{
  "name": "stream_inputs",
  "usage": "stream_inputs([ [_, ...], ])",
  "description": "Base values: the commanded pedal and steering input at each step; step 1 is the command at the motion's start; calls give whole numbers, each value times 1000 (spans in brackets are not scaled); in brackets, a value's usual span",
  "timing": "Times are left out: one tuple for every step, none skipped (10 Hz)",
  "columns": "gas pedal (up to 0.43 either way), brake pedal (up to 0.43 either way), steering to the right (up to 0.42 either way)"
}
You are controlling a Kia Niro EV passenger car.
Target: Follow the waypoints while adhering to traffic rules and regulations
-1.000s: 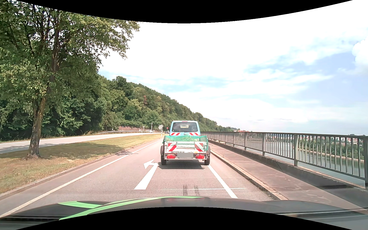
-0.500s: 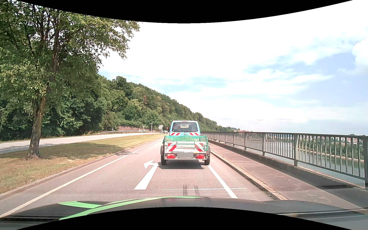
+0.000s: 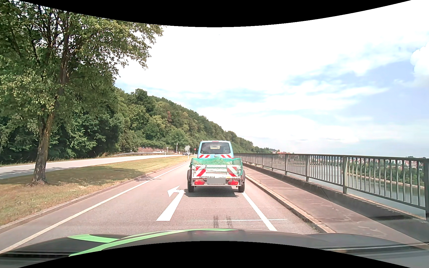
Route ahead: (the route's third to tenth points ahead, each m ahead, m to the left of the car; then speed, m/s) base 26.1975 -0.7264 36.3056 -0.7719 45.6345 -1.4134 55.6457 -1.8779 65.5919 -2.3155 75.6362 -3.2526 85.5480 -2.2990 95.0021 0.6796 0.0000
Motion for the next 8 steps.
stream_inputs([
  [0, 323, -31],
  [0, 323, -31],
  [0, 323, -31],
  [0, 323, -31],
  [0, 323, -31],
  [0, 323, -31],
  [0, 323, -31],
  [0, 323, -31],
])
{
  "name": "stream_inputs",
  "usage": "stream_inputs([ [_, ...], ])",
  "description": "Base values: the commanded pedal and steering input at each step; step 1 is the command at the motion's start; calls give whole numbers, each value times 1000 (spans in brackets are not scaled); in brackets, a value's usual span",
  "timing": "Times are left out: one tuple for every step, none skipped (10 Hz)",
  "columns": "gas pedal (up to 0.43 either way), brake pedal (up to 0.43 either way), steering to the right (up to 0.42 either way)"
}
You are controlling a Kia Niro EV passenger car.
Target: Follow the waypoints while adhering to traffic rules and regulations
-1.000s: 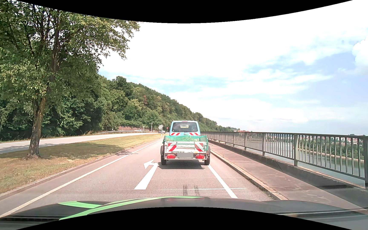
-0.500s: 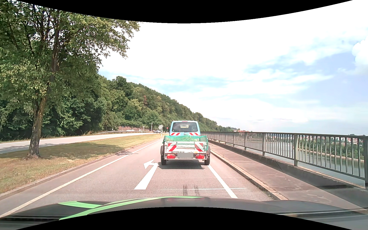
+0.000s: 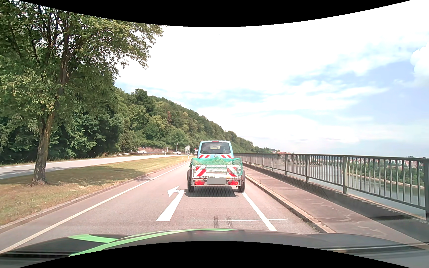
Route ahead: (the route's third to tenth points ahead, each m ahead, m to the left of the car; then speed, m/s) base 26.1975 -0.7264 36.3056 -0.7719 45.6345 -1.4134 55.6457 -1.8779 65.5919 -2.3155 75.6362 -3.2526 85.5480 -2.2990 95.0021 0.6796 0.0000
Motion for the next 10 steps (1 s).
stream_inputs([
  [0, 323, -31],
  [0, 323, -31],
  [0, 323, -31],
  [0, 323, -31],
  [0, 323, -31],
  [0, 323, -31],
  [0, 329, -31],
  [0, 323, -31],
  [0, 323, -31],
  [0, 323, -31],
])
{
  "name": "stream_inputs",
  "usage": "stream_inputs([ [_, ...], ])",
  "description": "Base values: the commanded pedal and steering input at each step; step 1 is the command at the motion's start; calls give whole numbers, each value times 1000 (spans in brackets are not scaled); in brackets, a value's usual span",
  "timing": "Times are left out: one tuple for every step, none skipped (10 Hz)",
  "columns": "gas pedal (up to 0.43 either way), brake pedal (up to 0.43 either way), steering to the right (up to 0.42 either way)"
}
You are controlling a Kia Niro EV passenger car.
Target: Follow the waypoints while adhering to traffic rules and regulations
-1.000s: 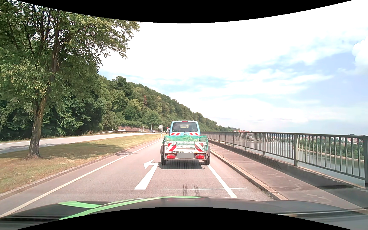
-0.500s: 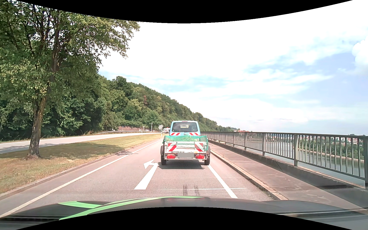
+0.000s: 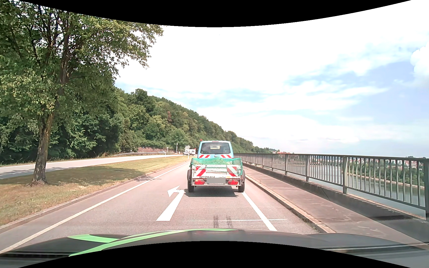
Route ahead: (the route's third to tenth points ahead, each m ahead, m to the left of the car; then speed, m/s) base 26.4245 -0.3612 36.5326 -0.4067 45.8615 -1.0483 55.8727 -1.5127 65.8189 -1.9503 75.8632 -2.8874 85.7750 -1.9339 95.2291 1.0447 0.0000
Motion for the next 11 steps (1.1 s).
stream_inputs([
  [0, 323, -31],
  [0, 323, -31],
  [0, 323, -31],
  [0, 323, -31],
  [0, 329, -31],
  [0, 323, -31],
  [0, 329, -31],
  [0, 329, -31],
  [0, 329, -31],
  [0, 323, -31],
  [0, 323, -31],
])
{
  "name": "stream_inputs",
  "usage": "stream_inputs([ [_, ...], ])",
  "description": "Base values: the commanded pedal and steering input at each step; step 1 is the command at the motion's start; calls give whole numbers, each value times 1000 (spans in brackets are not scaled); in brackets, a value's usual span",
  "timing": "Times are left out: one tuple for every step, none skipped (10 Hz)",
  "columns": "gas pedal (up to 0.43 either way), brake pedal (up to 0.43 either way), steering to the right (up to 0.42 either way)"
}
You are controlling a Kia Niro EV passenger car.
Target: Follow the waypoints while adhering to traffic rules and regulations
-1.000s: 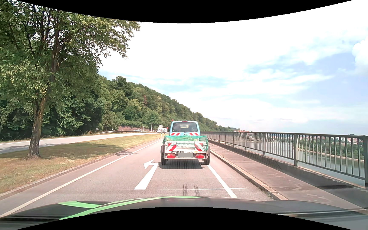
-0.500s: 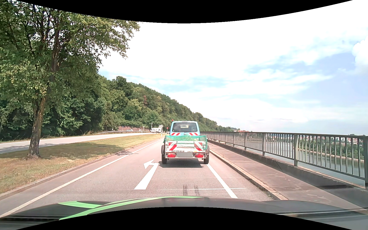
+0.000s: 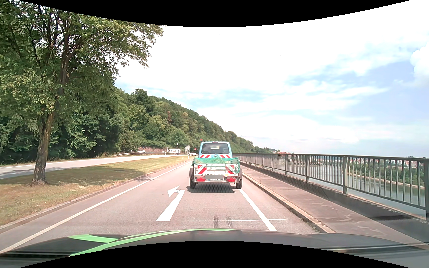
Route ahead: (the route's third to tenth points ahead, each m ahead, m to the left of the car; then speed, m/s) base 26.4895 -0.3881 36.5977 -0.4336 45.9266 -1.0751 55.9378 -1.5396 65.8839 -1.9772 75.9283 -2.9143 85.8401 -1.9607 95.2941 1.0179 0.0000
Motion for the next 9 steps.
stream_inputs([
  [0, 329, -32],
  [0, 323, -31],
  [0, 329, -31],
  [0, 329, -31],
  [0, 329, -31],
  [0, 329, -31],
  [0, 329, -31],
  [0, 329, -31],
  [0, 329, -31],
])
